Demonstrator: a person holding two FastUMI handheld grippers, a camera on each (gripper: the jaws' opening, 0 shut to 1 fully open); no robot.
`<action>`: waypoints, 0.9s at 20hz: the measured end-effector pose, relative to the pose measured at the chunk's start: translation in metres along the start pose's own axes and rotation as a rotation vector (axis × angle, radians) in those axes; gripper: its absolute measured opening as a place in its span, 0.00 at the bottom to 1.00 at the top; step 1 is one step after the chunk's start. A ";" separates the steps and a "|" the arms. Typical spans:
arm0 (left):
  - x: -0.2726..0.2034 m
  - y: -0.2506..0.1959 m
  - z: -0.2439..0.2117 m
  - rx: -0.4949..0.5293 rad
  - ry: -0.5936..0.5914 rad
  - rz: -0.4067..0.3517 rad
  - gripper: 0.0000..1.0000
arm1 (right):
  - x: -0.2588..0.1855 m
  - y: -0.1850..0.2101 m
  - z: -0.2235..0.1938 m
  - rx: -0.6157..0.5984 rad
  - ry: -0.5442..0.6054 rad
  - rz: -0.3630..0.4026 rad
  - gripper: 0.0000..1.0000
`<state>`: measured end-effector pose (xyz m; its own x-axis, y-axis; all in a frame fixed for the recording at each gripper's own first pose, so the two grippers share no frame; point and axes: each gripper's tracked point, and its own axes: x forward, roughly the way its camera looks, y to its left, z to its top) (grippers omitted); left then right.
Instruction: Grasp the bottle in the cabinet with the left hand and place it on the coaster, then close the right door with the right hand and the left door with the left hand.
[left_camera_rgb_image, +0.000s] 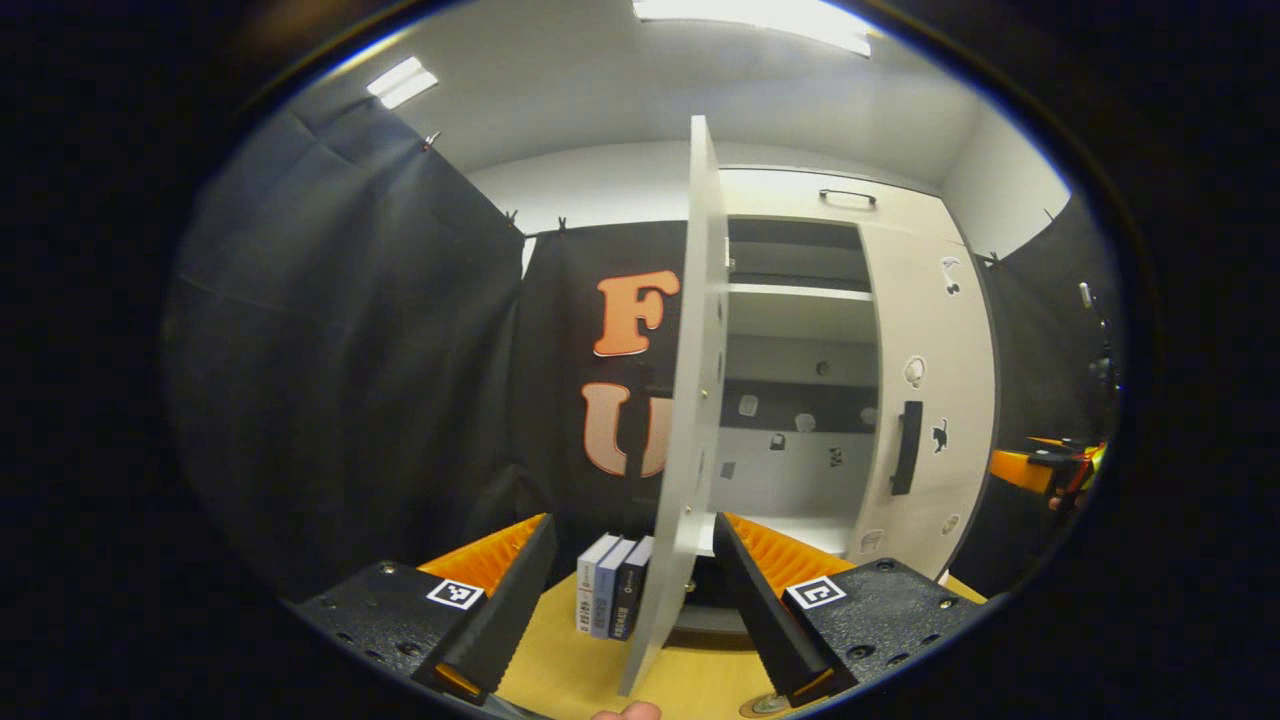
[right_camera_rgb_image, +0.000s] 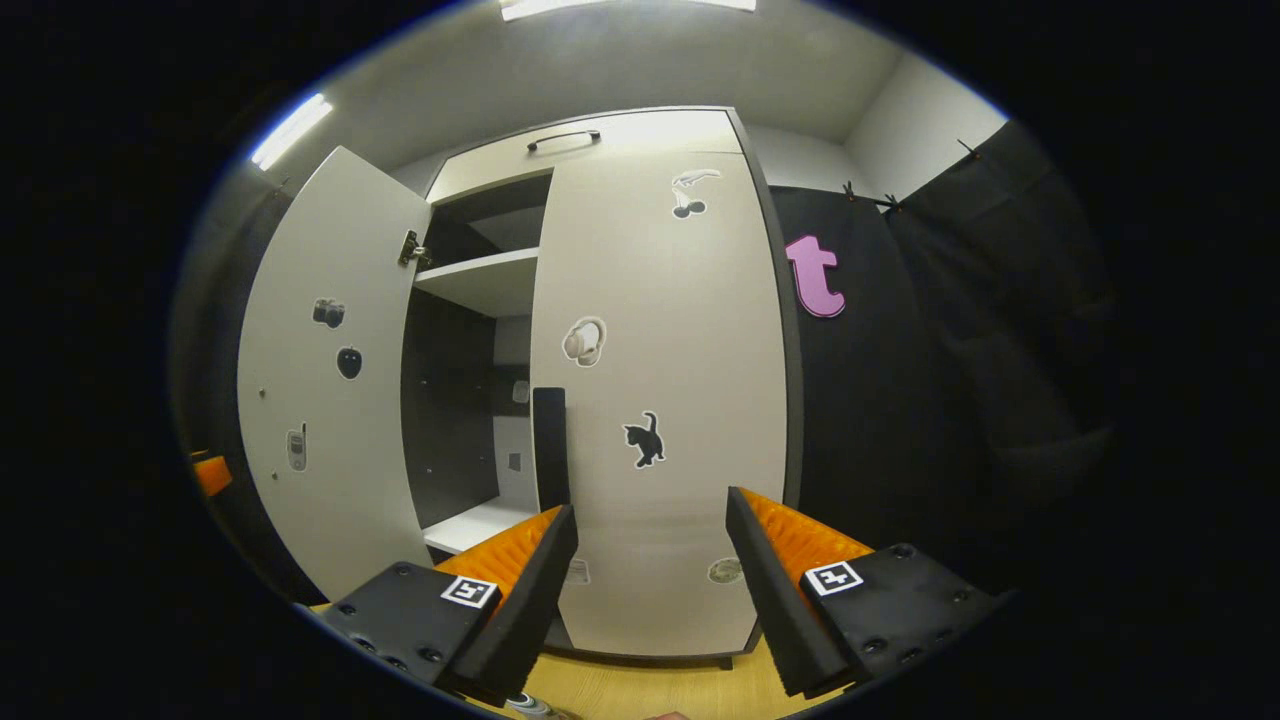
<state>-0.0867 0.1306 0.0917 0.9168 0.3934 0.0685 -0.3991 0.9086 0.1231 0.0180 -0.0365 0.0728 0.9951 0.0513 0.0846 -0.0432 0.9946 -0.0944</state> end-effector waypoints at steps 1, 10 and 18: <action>0.008 0.014 0.007 0.012 -0.007 0.035 0.95 | -0.010 -0.003 0.002 -0.005 -0.006 -0.008 0.88; 0.100 0.044 -0.013 0.080 0.050 0.046 0.95 | -0.052 -0.016 -0.011 0.021 0.008 -0.057 0.96; 0.113 0.034 -0.014 0.086 0.025 0.021 0.92 | -0.048 -0.027 -0.018 0.010 0.020 -0.093 0.96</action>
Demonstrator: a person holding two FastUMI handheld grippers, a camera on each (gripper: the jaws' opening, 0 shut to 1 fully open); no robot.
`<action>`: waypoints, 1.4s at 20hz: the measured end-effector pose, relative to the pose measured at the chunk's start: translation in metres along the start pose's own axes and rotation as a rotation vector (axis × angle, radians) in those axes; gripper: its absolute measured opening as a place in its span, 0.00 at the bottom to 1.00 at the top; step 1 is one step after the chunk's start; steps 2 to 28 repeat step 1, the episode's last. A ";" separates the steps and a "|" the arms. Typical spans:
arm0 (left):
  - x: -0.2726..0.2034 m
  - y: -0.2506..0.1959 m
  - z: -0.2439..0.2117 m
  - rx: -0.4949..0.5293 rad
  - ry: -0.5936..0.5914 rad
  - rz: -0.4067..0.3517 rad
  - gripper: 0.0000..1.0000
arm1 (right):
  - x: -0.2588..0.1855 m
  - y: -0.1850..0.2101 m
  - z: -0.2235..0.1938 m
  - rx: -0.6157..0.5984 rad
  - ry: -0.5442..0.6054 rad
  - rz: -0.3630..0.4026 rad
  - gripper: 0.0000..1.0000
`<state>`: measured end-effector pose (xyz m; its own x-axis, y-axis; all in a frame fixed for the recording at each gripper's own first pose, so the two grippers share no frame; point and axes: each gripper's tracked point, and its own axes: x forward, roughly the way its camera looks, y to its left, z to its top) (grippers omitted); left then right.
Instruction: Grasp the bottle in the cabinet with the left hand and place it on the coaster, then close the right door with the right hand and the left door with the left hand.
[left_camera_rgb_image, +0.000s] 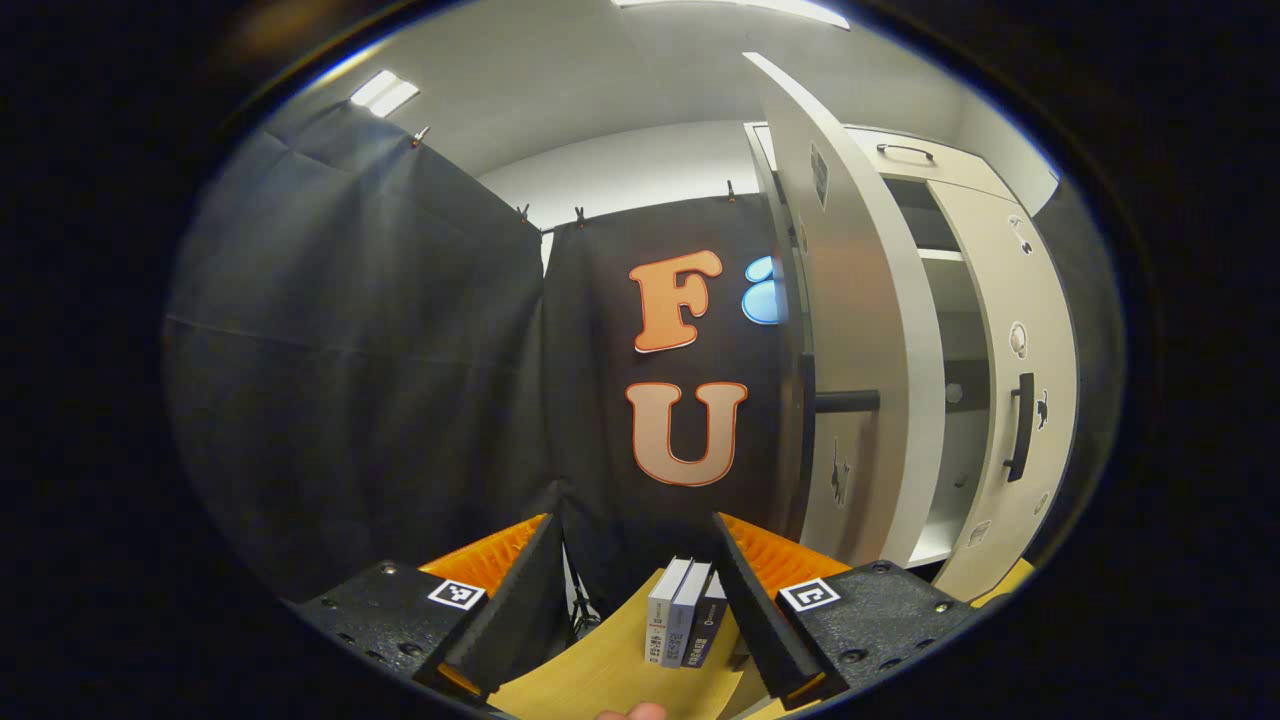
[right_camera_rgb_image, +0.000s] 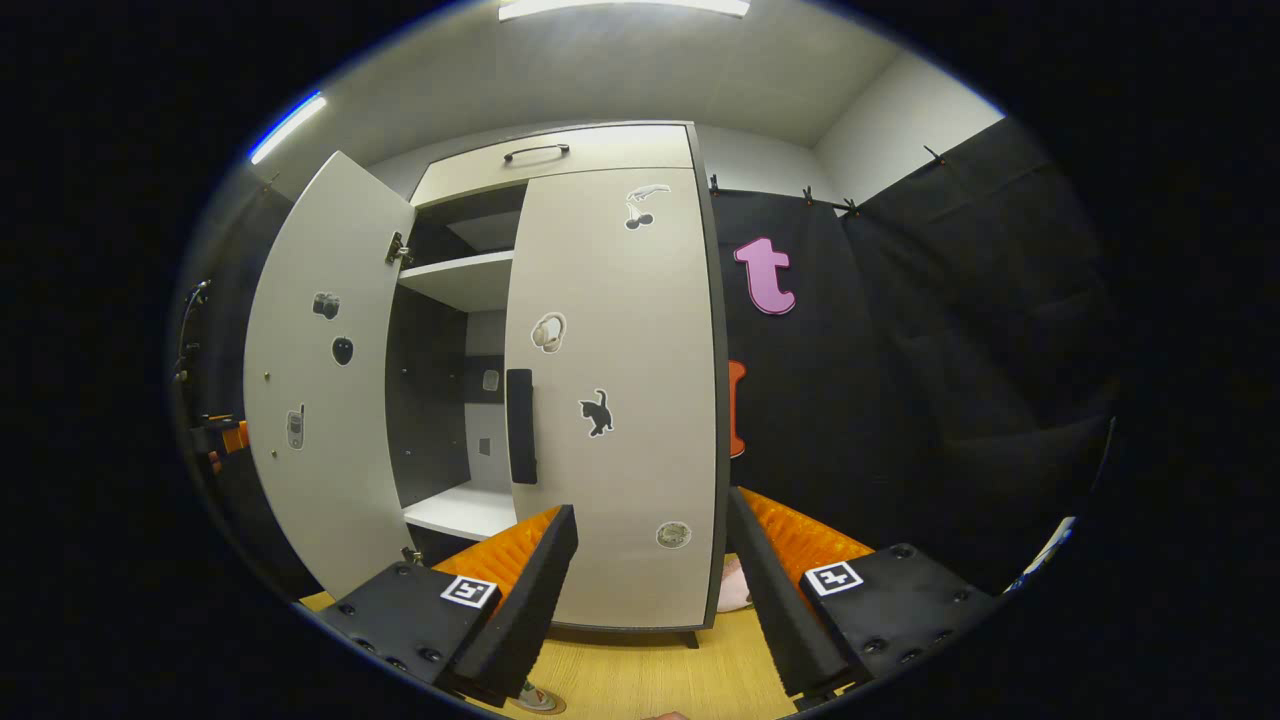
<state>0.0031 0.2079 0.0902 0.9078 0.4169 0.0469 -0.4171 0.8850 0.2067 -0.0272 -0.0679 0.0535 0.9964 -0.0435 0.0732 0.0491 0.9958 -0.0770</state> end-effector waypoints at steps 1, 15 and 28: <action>0.000 -0.004 0.000 -0.008 0.001 -0.017 0.92 | 0.002 0.000 0.000 0.002 -0.002 0.001 0.97; 0.000 -0.004 0.000 -0.008 0.001 -0.017 0.92 | 0.002 0.000 0.000 0.002 -0.002 0.001 0.97; 0.000 -0.004 0.000 -0.008 0.001 -0.017 0.92 | 0.002 0.000 0.000 0.002 -0.002 0.001 0.97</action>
